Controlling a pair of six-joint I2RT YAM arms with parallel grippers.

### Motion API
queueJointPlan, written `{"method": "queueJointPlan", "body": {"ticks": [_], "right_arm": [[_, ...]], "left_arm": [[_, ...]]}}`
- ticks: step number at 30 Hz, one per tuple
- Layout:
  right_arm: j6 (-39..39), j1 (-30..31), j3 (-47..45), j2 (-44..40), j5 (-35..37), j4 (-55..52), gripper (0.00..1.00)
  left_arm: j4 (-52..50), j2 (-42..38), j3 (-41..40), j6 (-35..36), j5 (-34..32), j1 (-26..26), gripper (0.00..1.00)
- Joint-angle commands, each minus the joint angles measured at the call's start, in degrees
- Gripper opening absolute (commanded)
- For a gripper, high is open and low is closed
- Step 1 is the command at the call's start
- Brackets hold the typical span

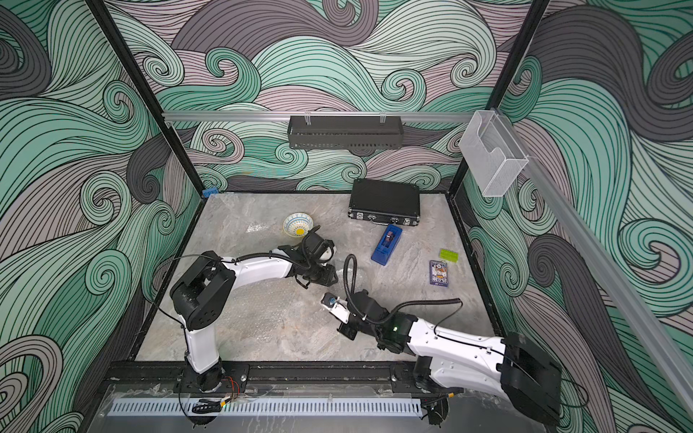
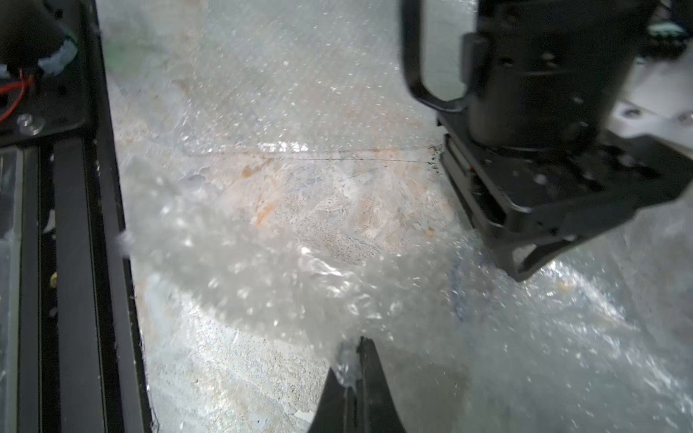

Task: Wrap bowls in bubble wrap
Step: Wrap the bowl in bubble wrap.

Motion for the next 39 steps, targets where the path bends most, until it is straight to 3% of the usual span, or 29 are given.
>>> {"method": "queueJointPlan", "body": {"ticks": [1, 9, 17, 31, 39], "right_arm": [[8.87, -4.31, -1.00, -2.35, -0.24, 3.45, 0.00], [18.31, -13.59, -2.31, -4.27, -3.12, 4.79, 0.00], [26.68, -22.47, 2.23, 1.45, -8.53, 3.33, 0.00], [28.45, -27.82, 18.43, 20.97, -15.71, -7.69, 0.00], [28.77, -28.69, 23.62, 29.65, -11.46, -16.62, 0.00]], "left_arm": [[-0.52, 1.12, 0.33, 0.71, 0.19, -0.49, 0.39], [-0.38, 1.33, 0.59, 1.35, 0.45, -0.92, 0.34], [-0.35, 1.53, 0.95, 1.99, 0.71, -1.77, 0.32], [-0.35, 2.15, 1.39, 2.69, 0.80, -2.69, 0.28], [1.38, 1.88, -0.36, 2.09, 0.80, -3.03, 0.27]]}}
